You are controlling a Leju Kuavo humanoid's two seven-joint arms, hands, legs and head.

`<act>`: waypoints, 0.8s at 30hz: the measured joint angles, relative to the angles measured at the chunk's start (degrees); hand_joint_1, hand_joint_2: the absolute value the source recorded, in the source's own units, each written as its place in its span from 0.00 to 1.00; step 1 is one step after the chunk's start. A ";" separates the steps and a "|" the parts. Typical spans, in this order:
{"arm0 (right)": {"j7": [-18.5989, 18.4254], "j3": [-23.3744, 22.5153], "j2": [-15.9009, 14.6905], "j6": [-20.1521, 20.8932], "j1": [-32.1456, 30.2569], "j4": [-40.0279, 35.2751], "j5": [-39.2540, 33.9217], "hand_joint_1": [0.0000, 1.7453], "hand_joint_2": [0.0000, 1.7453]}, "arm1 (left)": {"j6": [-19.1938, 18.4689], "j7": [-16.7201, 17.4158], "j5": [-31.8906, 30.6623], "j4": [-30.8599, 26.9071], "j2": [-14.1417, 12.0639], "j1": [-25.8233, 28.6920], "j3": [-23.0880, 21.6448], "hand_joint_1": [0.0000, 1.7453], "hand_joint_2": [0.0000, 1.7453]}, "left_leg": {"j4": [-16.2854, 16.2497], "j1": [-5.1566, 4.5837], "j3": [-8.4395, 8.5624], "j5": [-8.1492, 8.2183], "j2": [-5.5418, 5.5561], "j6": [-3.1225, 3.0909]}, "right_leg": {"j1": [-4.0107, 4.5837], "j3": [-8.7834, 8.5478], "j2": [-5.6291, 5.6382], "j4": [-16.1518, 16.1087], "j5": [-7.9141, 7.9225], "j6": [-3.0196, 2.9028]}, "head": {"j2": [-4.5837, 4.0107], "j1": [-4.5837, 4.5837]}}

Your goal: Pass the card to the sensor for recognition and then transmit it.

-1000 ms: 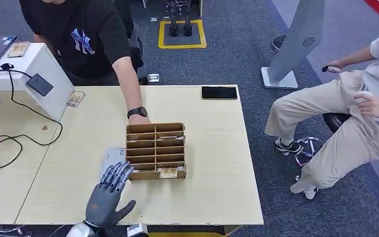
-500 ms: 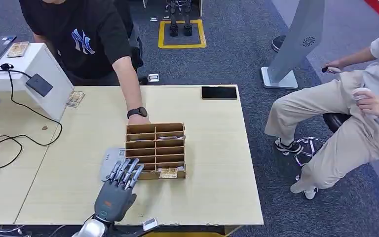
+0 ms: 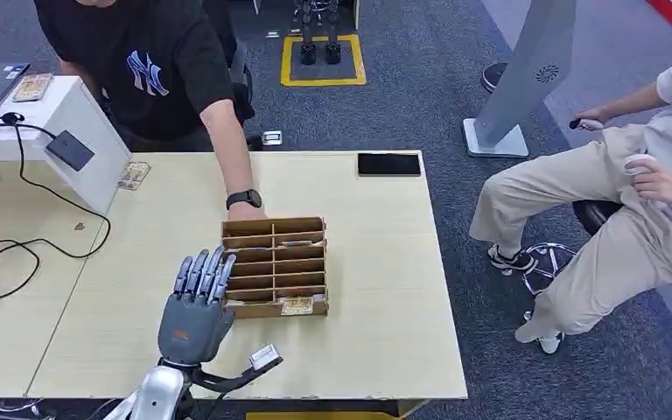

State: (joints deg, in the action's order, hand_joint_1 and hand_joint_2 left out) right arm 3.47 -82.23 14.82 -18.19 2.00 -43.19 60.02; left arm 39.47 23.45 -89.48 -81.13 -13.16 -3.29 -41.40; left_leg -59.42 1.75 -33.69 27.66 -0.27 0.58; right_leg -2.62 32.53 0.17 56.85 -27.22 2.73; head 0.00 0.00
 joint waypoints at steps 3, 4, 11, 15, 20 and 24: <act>0.31 0.00 -0.13 -0.20 0.08 0.52 0.15 0.00 1.00 | 0.00 0.68 0.00 0.00 -0.28 -0.84 -1.47 0.00 1.00 | 0.00 0.00 -0.01 0.00 0.00 0.00 | 0.00 0.00 0.00 0.00 0.00 0.00 | 0.00 0.00; 0.37 0.00 -0.17 -0.24 0.11 0.68 0.20 0.00 1.00 | -0.02 0.74 0.00 0.00 -0.35 -1.05 -1.94 0.00 1.00 | 0.00 0.00 -0.01 0.00 0.00 0.00 | 0.00 0.00 0.00 0.00 0.00 0.00 | -0.02 0.00; 0.74 0.00 -0.90 -0.85 0.32 2.10 0.68 0.00 1.00 | -0.02 1.22 0.00 0.33 -1.36 -2.10 -4.92 0.00 1.00 | 0.00 0.00 -0.01 0.00 0.00 0.00 | 0.00 0.00 0.00 0.00 0.00 0.00 | 0.00 0.00; 0.81 0.00 -1.29 -0.94 0.34 2.69 0.61 0.00 1.00 | -0.02 -0.37 0.00 1.01 -1.68 -2.13 -5.70 0.00 1.00 | 0.00 0.00 -0.01 0.00 0.00 0.00 | 0.00 0.00 0.00 0.00 0.00 0.00 | 0.00 0.00; 0.92 0.00 -1.84 -1.03 0.38 3.41 0.61 0.00 1.00 | -0.02 -2.03 0.00 2.86 -1.86 -1.91 -6.49 0.00 1.00 | 0.00 0.00 -0.02 0.01 0.00 0.00 | 0.00 0.00 0.00 0.00 0.00 0.00 | 0.00 0.00; 1.55 -0.22 -2.10 -1.20 0.56 3.80 2.06 0.00 1.00 | -0.02 -5.42 0.00 4.18 -1.84 -1.42 -6.49 0.00 1.00 | 0.00 0.00 -0.02 0.01 0.00 0.00 | 0.00 0.01 0.00 0.00 -0.01 0.00 | 0.00 0.00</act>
State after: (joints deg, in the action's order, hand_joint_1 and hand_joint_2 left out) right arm 5.03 -82.44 12.72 -19.39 2.57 -39.39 62.07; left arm 39.45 18.03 -89.48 -76.96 -14.99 -4.71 -47.89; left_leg -59.42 1.75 -33.71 27.67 -0.28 0.58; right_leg -2.62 32.54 0.18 56.85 -27.22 2.73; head 0.00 0.00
